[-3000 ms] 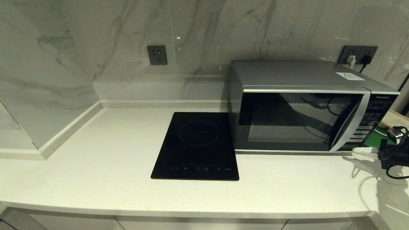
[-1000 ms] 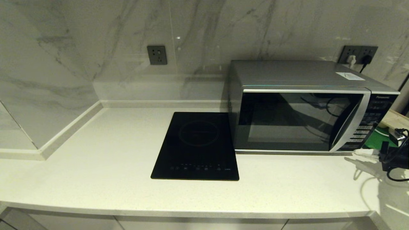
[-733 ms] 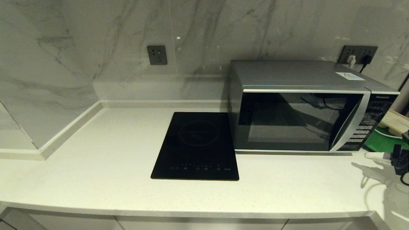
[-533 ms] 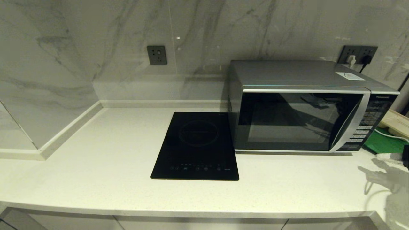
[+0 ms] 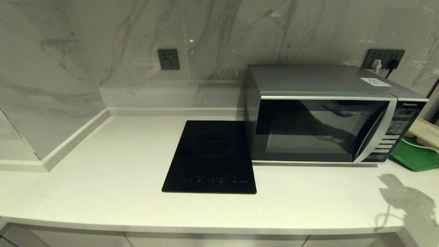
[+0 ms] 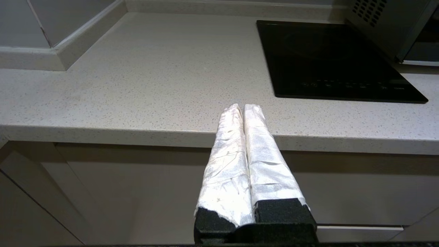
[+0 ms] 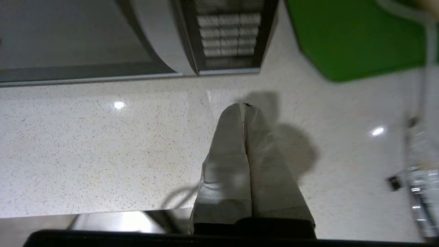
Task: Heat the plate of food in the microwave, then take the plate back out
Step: Open the microwave oven
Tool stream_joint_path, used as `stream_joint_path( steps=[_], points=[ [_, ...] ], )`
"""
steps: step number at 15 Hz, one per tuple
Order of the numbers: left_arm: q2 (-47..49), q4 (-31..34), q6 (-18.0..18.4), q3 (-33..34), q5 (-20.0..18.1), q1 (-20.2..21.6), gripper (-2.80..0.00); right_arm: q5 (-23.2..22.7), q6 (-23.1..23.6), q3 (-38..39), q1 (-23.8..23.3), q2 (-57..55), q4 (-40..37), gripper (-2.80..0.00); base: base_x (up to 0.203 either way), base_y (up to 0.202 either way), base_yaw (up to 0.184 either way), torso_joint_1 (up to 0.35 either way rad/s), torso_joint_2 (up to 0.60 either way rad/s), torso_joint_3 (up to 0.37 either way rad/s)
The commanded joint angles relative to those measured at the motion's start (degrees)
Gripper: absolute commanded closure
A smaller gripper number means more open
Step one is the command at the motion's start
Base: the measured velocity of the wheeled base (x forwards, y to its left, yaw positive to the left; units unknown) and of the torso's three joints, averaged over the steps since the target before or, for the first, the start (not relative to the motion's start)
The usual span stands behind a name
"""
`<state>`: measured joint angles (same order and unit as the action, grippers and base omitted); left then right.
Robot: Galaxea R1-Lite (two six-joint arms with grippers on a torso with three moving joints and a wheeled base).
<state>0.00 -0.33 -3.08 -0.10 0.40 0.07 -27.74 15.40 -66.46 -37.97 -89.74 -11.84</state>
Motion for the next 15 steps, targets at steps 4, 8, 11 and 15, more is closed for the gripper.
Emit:
stream_joint_path(
  steps=[4, 8, 11, 15],
  points=[
    [0.00, -0.02, -0.06, 0.01, 0.04, 0.01, 0.00, 28.75, -0.28, 9.90, 29.66, 22.39, 10.85, 0.00, 0.000, 0.000, 0.000, 0.000, 0.00, 0.000],
    [0.00, -0.02, 0.01, 0.01, 0.04, 0.01, 0.00, 42.54, -4.96, 18.48, 41.29, 41.80, 8.54, 0.00, 0.000, 0.000, 0.000, 0.000, 0.00, 0.000],
    [0.00, -0.02, -0.04, 0.01, 0.04, 0.01, 0.00, 43.44, -9.82, 21.51, 42.86, 57.46, -4.62, 0.00, 0.000, 0.000, 0.000, 0.000, 0.00, 0.000],
    [0.07, -0.02, -0.04, 0.01, 0.04, 0.01, 0.00, 41.61, -13.38, 26.20, 44.15, 72.42, -17.02, 0.00, 0.000, 0.000, 0.000, 0.000, 0.00, 0.000]
  ],
)
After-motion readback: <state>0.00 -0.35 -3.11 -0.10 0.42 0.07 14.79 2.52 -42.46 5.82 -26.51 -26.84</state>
